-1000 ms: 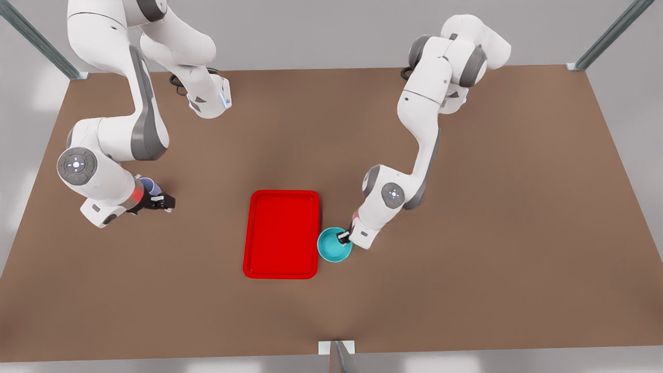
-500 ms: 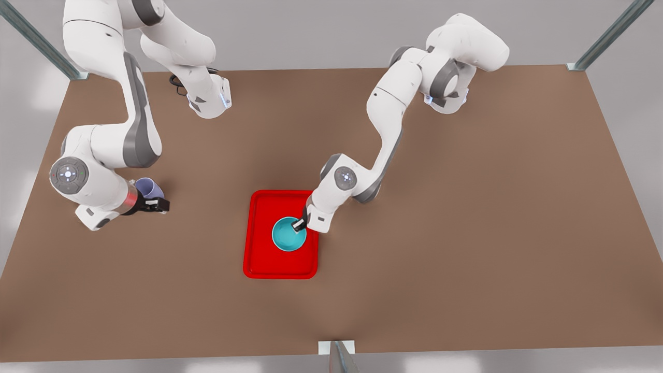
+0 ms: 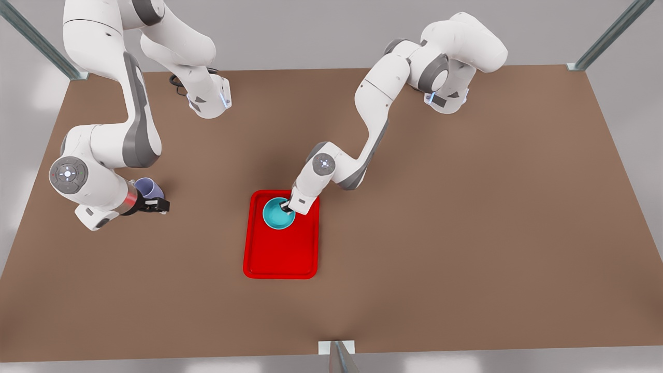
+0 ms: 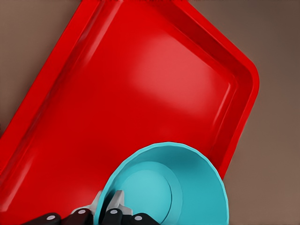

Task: Place the bowl on the tray with the left arm and the cup on the tray with the right arm

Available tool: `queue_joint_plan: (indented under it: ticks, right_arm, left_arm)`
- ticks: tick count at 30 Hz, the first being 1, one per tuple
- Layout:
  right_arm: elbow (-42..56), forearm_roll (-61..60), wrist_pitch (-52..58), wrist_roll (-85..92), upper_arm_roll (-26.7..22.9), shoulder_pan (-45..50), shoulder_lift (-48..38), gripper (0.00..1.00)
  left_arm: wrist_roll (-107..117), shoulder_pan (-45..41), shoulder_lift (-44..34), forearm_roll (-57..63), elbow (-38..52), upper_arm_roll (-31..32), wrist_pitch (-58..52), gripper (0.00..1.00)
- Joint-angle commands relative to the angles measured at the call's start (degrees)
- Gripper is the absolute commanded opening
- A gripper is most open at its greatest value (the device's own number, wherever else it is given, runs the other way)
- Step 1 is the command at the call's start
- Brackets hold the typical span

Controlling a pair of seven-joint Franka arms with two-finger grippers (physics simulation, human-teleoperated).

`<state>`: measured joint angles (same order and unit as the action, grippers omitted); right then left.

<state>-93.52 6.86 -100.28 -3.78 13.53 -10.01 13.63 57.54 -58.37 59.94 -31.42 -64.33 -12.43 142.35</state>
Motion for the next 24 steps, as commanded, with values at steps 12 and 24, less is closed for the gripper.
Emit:
queue_joint_plan:
  ticks: [12, 24]
  right_arm:
    - [-0.79, -1.49, 1.14, -1.84, 0.62, 0.07, -0.35, 1.0]
    - [-26.8, -2.99, -15.46, 14.15, -1.05, -11.08, -11.6, 1.0]
  left_arm:
    - [-0.41, 0.18, 0.09, -3.74, -0.44, -0.05, 0.13, 1.0]
    - [-14.99, 18.19, -13.44, -0.14, 1.75, -8.67, -49.43, 1.0]
